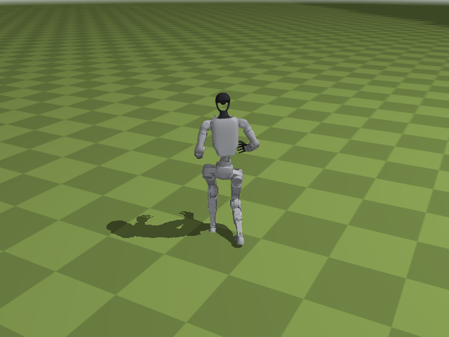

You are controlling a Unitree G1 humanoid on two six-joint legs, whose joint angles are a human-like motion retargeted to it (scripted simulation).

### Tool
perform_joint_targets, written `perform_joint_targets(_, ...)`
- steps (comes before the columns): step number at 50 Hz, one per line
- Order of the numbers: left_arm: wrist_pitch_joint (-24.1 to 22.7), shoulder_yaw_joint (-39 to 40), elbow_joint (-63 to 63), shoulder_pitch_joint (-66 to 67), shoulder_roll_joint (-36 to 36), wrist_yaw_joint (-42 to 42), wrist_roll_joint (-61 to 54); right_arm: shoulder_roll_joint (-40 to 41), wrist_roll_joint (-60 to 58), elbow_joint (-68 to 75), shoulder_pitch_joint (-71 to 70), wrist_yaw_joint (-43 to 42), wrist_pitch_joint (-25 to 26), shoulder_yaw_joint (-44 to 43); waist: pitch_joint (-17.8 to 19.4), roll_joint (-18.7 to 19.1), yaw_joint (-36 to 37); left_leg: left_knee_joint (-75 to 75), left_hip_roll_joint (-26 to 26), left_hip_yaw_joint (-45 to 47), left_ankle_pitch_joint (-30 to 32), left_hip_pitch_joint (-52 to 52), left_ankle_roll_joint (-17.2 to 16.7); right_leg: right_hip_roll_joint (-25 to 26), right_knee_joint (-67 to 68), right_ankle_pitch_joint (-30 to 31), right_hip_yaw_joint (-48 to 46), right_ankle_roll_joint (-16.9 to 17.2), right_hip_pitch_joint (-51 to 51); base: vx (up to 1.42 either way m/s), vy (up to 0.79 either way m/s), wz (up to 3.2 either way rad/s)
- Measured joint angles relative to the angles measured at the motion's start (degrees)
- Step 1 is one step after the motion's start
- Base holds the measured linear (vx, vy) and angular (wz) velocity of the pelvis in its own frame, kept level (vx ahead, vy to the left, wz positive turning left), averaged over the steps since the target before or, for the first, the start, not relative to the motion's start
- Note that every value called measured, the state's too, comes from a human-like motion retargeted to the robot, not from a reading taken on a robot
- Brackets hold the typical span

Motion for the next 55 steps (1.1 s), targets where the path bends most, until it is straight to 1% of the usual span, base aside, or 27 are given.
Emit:
perform_joint_targets(3,-0.46,-0.81,3.05,-0.23,-1.28,1.92,1.73,0.75,-0.82,1.82,-0.88,-4.0,-1.42,-0.58,0.27,1.49,-1.51,-3.8,2.53,1.82,1.56,0.17,-0.39,-0.92,-1.57,-0.05,-2.69,-1.54,-2.97,-0.49,-0.12,0.57)
perform_joint_targets(5,-0.49,-1.42,4.14,0.31,-1.52,2.22,3.01,1.09,-0.7,2.3,-0.63,-5.6,-2.16,-0.74,-0.36,2.23,-2.52,-6.29,3.47,2.64,2.3,0.78,-1.0,-1.54,-3.16,1.68,-4.07,-1.78,-5.2,-0.46,-0.08,0.63)
perform_joint_targets(7,-0.48,-1.85,4.31,1.26,-1.37,1.85,3.71,1.25,0.12,1.9,0.31,-6.24,-2.78,-0.88,-0.83,3.2,-2.96,-5.61,4.65,3.15,2.03,1.41,-1.49,-1.55,-4.64,4.04,-5.19,-1.73,-6.98,-0.43,-0.05,0.49)
perform_joint_targets(11,-0.95,-2.26,2.8,3.44,-0.57,0.77,4.13,1.09,2.46,-0.78,3.19,-6.07,-3.59,-1.08,-0.49,6.05,-2.44,5.44,8.43,3.75,-0.71,3.13,-1.59,0.34,-5.95,8.42,-6.85,-1.77,-9.32,-0.42,0.0,0.25)
perform_joint_targets(14,-1.18,-2.2,0.14,4.97,0.24,0.16,2.99,0.57,4.13,-3.89,5.58,-5.9,-3.62,-1.23,0.07,9.18,-1.37,16.2,12.26,3.52,-2.62,6.34,-1.74,3.87,-6.97,11.6,-7.64,-2.28,-10.83,-0.41,0.04,-0.05)
perform_joint_targets(17,-1.42,-2.37,-3.02,5.87,0.9,0.08,0.81,0.08,5.07,-6.88,8.06,-6.03,-3.34,-1.23,0.07,11.97,-0.86,22.93,14.6,2.62,-2.07,11.32,-2.43,7.38,-9.09,15.55,-8.08,-2.33,-12.25,-0.43,0.05,-0.04)
perform_joint_targets(20,-1.88,-3.1,-5.72,5.73,1.22,0.3,-1.64,0.03,5.4,-9.01,10.33,-5.94,-3.02,-0.89,-0.47,13.8,-1.27,24.2,14.76,1.42,0.25,16.52,-3.76,10.35,-12.26,20.85,-7.23,-0.88,-13.68,-0.45,0.04,0.12)
perform_joint_targets(23,-2.88,-4.35,-6.74,4.06,1.22,1.73,-3.17,0.47,5.39,-9.87,11.55,-5.85,-2.8,-0.21,-1.06,14.97,-2.1,21.17,13.94,0.02,1.99,20.37,-5.53,13.24,-16.39,26.48,-5.42,1.88,-15.13,-0.48,0.03,0.22)
perform_joint_targets(25,-3.46,-5.04,-6.72,2.27,1.2,3.3,-3.27,0.75,5.08,-10.04,11.67,-6.06,-2.58,0.32,-1.4,15.39,-2.71,18.29,13.32,-0.68,1.84,22.02,-6.17,14.5,-18.57,28.71,-4.84,2.91,-16.59,-0.52,0.0,0.24)
perform_joint_targets(27,-4.0,-5.5,-6.17,0.14,1.35,5.2,-2.67,0.94,4.37,-10.09,11.29,-6.23,-2.39,0.64,-1.51,15.09,-3.43,15.09,12.28,-1.09,-0.62,22.88,-5.81,14.66,-18.86,28.39,-4.51,3.14,-18.23,-0.55,-0.02,0.28)
perform_joint_targets(28,-4.27,-5.61,-5.7,-1.08,1.51,6.29,-2.1,1.04,3.91,-10.03,10.9,-6.42,-2.29,0.76,-1.48,14.67,-3.84,13.47,11.69,-1.08,-2.66,23.07,-5.28,14.34,-18.53,27.23,-4.52,2.95,-19.09,-0.56,-0.04,0.3)
perform_joint_targets(30,-4.6,-5.78,-4.74,-3.27,1.94,8.14,-0.5,1.3,3.04,-9.97,10.14,-6.69,-2.27,0.84,-1.15,13.6,-4.52,11.06,10.77,-0.7,-8.79,22.91,-3.54,13.47,-16.63,22.81,-4.82,1.97,-20.99,-0.59,-0.05,0.29)
perform_joint_targets(32,-4.66,-5.98,-3.24,-5.37,2.42,9.82,1.59,1.75,2.09,-9.67,9.27,-6.92,-2.33,0.56,-0.36,12.09,-5.06,9.49,10.03,0.08,-16.05,21.91,-0.98,11.91,-13.57,17.9,-5.46,0.72,-22.84,-0.59,-0.07,0.33)
perform_joint_targets(33,-4.52,-6.14,-2.02,-6.81,2.67,10.67,2.91,2.02,1.58,-9.34,8.47,-7.1,-2.37,0.27,0.07,11.13,-5.37,8.46,9.44,0.38,-18.32,21.24,0.11,10.94,-12.3,15.87,-5.65,0.26,-23.52,-0.58,-0.07,0.41)
perform_joint_targets(35,-4.2,-6.51,0.26,-8.52,2.81,11.8,5.02,2.61,0.83,-8.55,7.23,-7.42,-2.58,-0.12,0.91,9.52,-5.77,7.27,8.29,0.69,-20.47,19.35,1.59,9.25,-9.55,12.99,-6.06,-0.51,-24.23,-0.56,-0.08,0.45)
perform_joint_targets(37,-3.88,-6.72,1.54,-8.63,2.41,11.85,5.58,3.09,0.92,-7.6,6.21,-7.42,-2.81,-0.31,1.09,8.19,-6.06,5.71,7.06,0.58,-19.23,17.13,2.14,8.01,-7.31,11.26,-5.89,-1.07,-23.63,-0.53,-0.07,0.52)
perform_joint_targets(40,-3.6,-6.85,0.75,-6.5,1.95,10.75,5.24,3.23,1.52,-6.84,5.29,-7.07,-3.16,-0.09,0.4,6.45,-6.5,2.46,5.36,0.09,-14.86,13.8,1.59,6.13,-4.75,9.64,-5.21,-1.24,-20.9,-0.48,-0.05,0.67)
perform_joint_targets(45,-3.61,-6.98,-4.48,-1.78,2.24,8.55,5.07,2.81,2.66,-7.32,4.61,-6.57,-3.74,0.28,-1.25,3.66,-6.3,-3.17,1.7,-0.99,-5.94,8.56,-0.63,2.93,-3.18,8.57,-3.17,0.02,-13.33,-0.43,-0.02,0.82)
perform_joint_targets(47,-3.6,-7.13,-6.43,-0.46,2.65,7.61,4.91,2.31,2.41,-7.77,4.01,-6.37,-3.84,0.57,-1.44,2.52,-5.98,-4.82,-0.25,-1.44,-3.11,6.71,-1.02,1.85,-2.62,8.34,-1.83,0.85,-9.97,-0.41,-0.01,0.92)
perform_joint_targets(52,-3.44,-7.14,-9.49,1.4,3.49,6.11,4.49,0.48,0.57,-9.02,1.36,-6.33,-3.95,1.74,-0.33,0.23,-4.7,-7.91,-4.79,-2.32,2.52,3.04,-1.73,0.88,-3.02,5.79,1.74,2.27,-2.6,-0.42,-0.02,0.81)
perform_joint_targets(55,-3.3,-7.01,-9.88,2.09,3.78,5.26,3.67,-1.12,-1.22,-9.79,-0.84,-6.12,-3.97,3.02,0.75,-0.31,-3.92,-9.6,-6.33,-2.76,5.43,1.68,-2.42,1.04,-4.58,2.59,3.12,2.08,-0.07,-0.44,-0.04,0.53)
